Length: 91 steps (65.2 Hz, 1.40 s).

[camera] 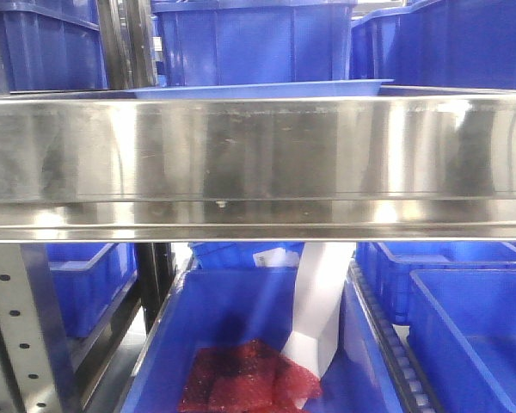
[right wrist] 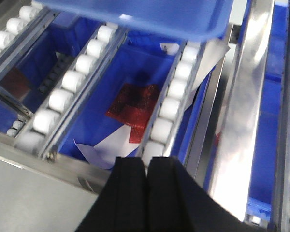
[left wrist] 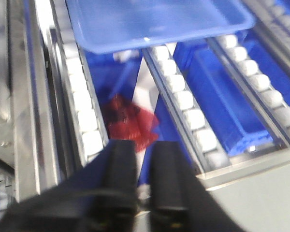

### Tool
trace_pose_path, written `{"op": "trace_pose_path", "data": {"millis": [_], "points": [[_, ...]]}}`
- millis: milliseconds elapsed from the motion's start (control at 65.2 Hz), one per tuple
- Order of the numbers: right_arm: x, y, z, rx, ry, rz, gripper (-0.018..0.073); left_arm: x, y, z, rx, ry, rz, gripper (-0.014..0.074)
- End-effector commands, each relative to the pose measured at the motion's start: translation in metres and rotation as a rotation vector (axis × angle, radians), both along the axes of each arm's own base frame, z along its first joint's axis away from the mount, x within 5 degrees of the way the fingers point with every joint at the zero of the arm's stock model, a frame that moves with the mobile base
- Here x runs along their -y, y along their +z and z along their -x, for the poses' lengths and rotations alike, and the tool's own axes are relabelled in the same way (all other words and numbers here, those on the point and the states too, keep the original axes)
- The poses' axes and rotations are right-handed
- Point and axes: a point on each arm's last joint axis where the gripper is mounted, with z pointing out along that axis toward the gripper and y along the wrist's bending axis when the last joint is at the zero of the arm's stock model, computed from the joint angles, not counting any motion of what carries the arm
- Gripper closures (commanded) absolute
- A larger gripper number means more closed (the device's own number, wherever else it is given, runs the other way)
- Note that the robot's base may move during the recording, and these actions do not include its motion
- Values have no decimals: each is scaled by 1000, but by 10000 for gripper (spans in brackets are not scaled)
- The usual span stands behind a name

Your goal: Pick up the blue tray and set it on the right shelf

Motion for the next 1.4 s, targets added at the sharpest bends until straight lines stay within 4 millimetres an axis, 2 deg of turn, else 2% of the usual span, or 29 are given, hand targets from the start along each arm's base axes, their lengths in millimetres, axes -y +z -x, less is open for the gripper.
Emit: {"op": "trace_pose_path", "data": {"millis": [0, 245, 383, 521, 1242, 1380], "points": [[12, 6, 23, 161, 21, -57, 501, -12, 5, 24, 175, -3, 87, 642], [43, -55, 84, 324, 46, -129, 501, -39, -51, 76, 342, 9, 178, 645], [60, -82, 113, 498, 63, -136, 501, -51, -70, 97, 448, 14, 224, 645], [70, -102, 133, 654, 82, -157, 502, -58, -82, 107, 562, 16, 248, 645], [72, -106, 138, 690, 86, -176, 502, -62, -87, 110, 560, 44, 237, 645], [72, -106, 138, 691, 86, -176, 502, -75, -106, 117, 524, 171, 178, 645]]}}
